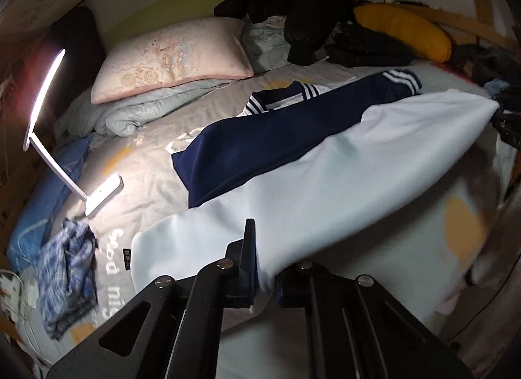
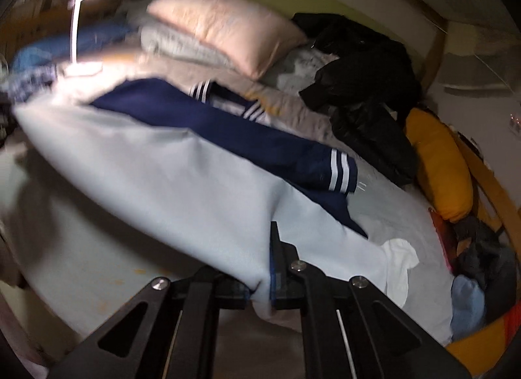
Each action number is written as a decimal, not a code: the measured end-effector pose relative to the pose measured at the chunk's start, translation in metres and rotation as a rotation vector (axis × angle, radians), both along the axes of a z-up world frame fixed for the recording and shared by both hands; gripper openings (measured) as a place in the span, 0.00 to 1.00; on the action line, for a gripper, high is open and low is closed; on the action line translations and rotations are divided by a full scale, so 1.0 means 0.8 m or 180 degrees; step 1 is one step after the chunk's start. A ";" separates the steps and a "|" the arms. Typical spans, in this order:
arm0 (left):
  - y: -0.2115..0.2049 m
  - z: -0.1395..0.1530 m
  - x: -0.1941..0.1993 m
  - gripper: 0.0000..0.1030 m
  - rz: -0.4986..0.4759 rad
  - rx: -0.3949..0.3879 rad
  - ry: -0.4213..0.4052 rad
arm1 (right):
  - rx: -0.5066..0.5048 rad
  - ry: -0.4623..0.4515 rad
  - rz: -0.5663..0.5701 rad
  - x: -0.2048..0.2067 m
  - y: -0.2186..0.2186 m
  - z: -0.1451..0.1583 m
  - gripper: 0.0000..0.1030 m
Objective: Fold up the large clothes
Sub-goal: 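Grasp the white hem with both tools and lift it toward the collar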
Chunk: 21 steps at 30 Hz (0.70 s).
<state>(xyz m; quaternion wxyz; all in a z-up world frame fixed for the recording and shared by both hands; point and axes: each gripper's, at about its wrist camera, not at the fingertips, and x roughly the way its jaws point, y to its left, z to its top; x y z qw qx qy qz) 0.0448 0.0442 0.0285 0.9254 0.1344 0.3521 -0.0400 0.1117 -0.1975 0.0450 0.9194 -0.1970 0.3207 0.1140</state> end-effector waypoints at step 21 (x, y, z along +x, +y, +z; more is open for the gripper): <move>0.021 -0.012 0.281 0.09 0.0380 0.0167 0.0400 | 0.0019 0.0460 -0.0402 0.254 0.051 -0.012 0.07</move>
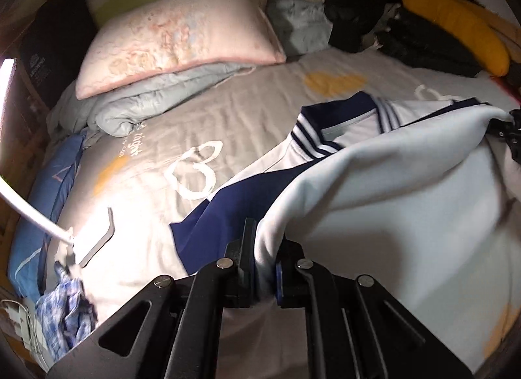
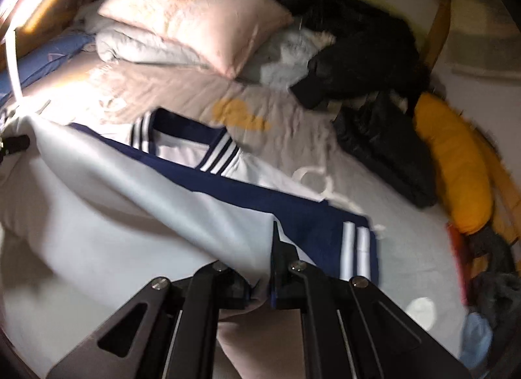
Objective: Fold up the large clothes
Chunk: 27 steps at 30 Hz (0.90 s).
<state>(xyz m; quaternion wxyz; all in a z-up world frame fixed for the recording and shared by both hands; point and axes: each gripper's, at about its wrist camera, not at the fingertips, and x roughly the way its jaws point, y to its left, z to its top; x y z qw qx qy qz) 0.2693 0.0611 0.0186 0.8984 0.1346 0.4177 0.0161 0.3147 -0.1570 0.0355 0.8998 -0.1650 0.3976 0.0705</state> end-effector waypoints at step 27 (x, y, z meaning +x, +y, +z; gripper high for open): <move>0.065 0.062 -0.095 0.99 0.0334 -0.0243 -0.0935 | -0.0012 -0.0337 0.0385 -0.092 -0.053 0.038 0.94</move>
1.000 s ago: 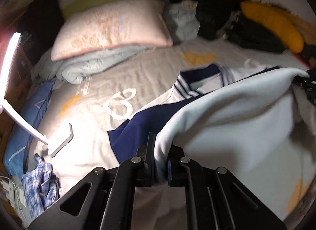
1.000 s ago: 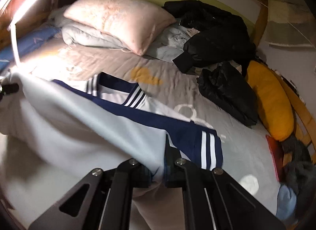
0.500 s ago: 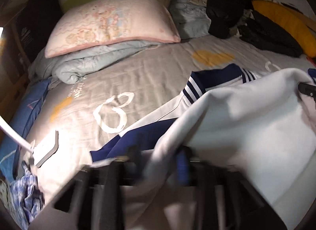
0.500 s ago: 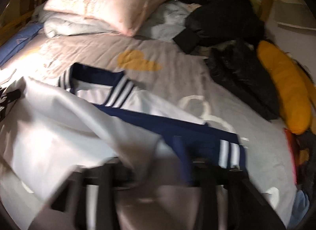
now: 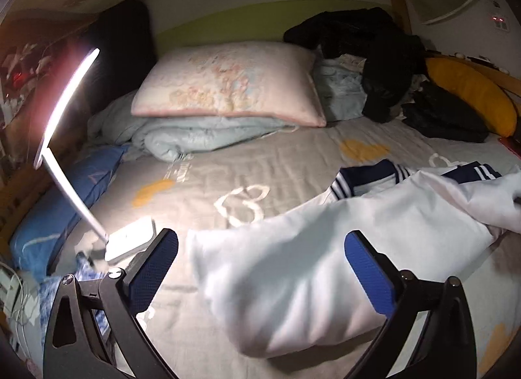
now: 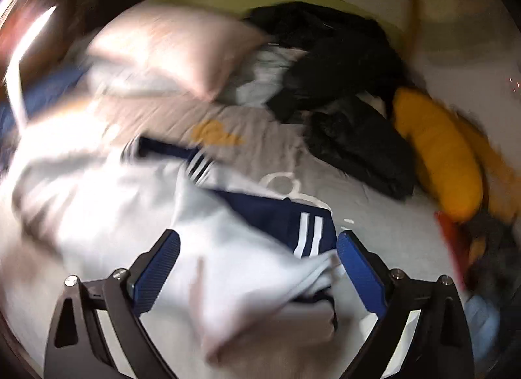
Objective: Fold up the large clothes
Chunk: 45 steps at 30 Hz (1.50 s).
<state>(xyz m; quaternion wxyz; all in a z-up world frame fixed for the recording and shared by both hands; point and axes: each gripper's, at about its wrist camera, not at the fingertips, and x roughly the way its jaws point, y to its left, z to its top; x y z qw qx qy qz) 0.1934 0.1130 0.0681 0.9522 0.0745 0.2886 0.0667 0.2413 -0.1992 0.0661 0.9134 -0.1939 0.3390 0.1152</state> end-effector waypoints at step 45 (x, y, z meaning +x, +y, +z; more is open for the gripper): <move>0.068 -0.068 0.071 0.08 -0.0135 -0.0620 0.0270 | 0.0946 0.0316 -0.0796 0.114 -0.122 -0.037 0.02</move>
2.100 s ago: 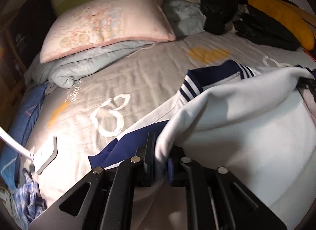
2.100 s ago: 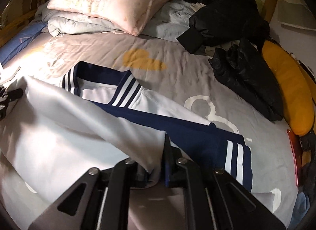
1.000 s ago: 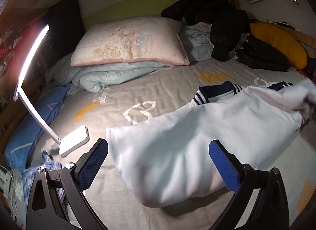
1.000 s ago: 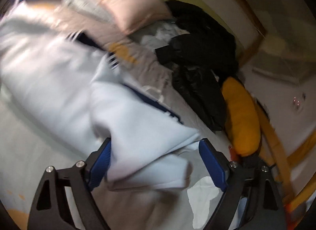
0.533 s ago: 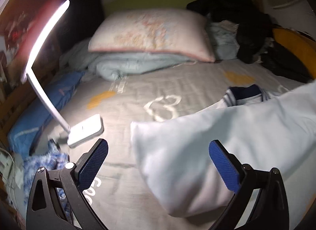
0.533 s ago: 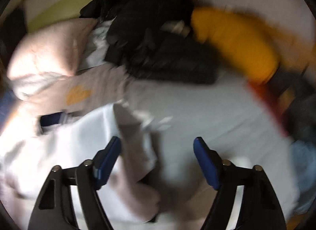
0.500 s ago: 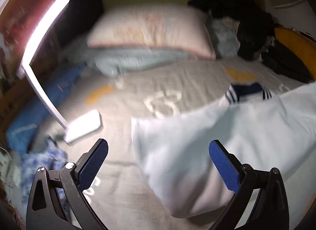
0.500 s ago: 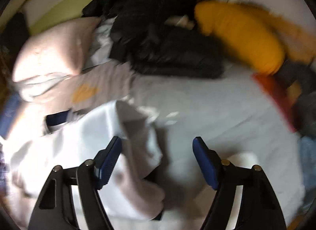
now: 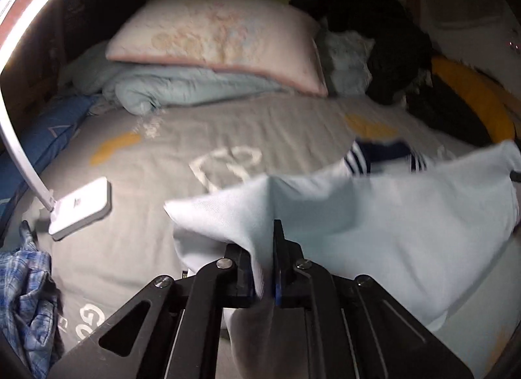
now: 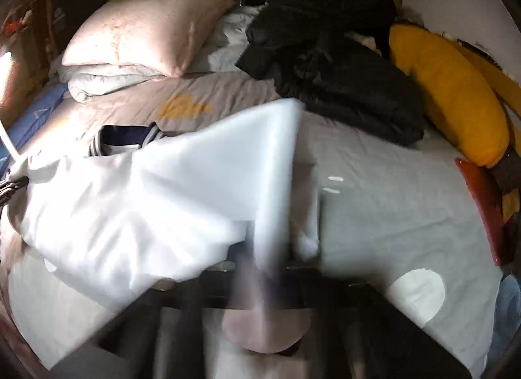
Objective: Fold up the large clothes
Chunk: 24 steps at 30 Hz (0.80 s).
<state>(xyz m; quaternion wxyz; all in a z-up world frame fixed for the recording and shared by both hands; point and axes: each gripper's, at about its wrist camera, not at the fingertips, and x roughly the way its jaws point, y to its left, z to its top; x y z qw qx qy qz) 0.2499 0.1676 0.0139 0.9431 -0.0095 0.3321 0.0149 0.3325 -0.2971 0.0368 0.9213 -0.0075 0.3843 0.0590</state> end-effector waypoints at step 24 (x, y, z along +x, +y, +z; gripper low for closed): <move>0.017 0.000 -0.027 0.74 0.0292 0.0095 0.0536 | 0.0779 0.0583 -0.0160 -0.007 -0.093 0.000 0.52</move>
